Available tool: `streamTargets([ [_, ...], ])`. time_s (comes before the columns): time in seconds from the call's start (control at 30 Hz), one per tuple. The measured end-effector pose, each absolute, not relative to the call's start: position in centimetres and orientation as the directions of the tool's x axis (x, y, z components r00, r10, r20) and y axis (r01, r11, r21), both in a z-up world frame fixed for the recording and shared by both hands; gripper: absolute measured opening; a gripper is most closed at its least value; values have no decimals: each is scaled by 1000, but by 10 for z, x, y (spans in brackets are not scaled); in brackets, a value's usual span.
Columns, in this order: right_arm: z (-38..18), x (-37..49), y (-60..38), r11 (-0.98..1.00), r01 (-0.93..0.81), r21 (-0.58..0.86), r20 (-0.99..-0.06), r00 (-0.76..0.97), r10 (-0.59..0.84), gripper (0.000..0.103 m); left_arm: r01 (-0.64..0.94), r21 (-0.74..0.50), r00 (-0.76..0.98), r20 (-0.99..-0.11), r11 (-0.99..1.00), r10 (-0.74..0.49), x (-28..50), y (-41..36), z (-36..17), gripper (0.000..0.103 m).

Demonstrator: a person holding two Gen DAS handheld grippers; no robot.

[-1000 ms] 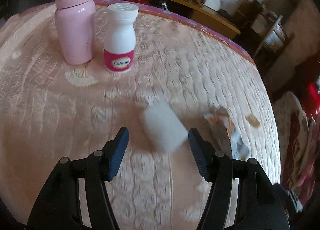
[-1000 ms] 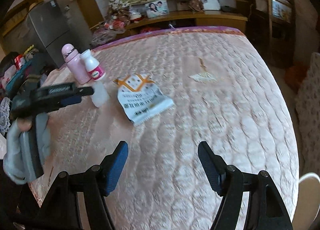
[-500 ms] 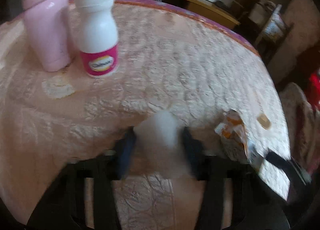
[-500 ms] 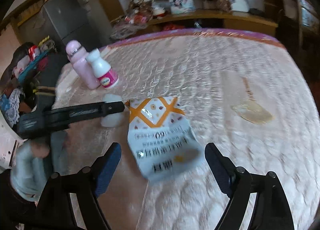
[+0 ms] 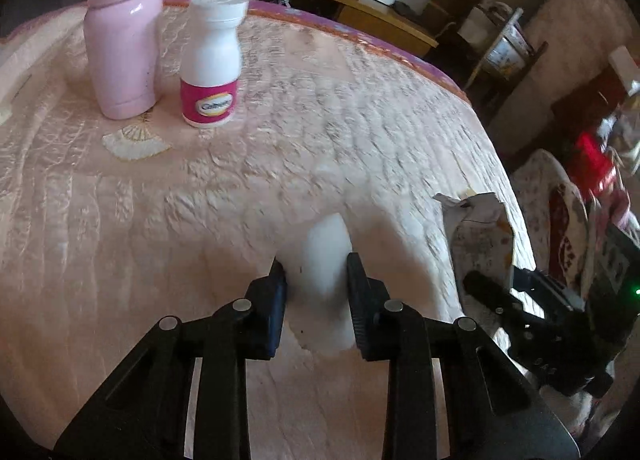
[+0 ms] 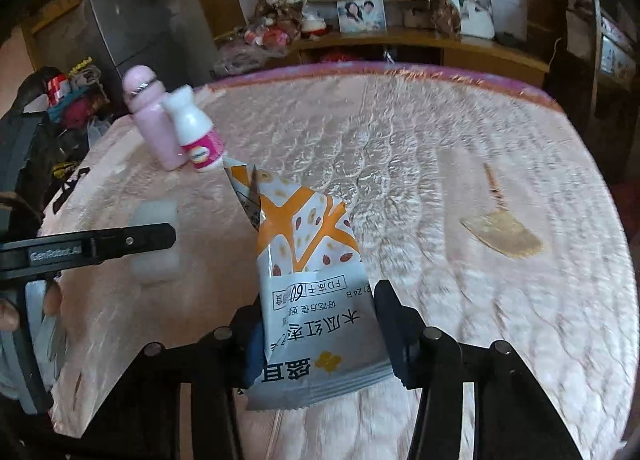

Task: Collect trash
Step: 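Grasp the white foam block with left gripper while right grasps the printed snack bag, then carry the foam block and snack bag in both grippers over the bucket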

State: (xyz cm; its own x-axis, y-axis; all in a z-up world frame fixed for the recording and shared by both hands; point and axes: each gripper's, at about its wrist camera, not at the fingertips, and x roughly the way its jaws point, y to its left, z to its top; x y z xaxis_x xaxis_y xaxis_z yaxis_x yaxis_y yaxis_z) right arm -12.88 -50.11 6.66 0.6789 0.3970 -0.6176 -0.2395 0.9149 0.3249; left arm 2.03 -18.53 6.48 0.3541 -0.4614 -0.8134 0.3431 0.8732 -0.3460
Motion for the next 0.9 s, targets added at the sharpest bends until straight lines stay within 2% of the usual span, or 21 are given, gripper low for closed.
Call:
streamTargets([
  [0.23,73,-203,-536,926,-184,330,-635,683,362,48,446,-301,349,-808,843,-474,-42,-224,78,25],
  [0.57,61,-311,-605,952,-21,306,-669,707,231,48,601,-230,344,-790,765,-508,-128,-301,92,25],
  [0.9,53,-373,-658,931,119,346,-658,738,150,48,687,-175,352,-769,705,-534,-177,-354,104,25],
])
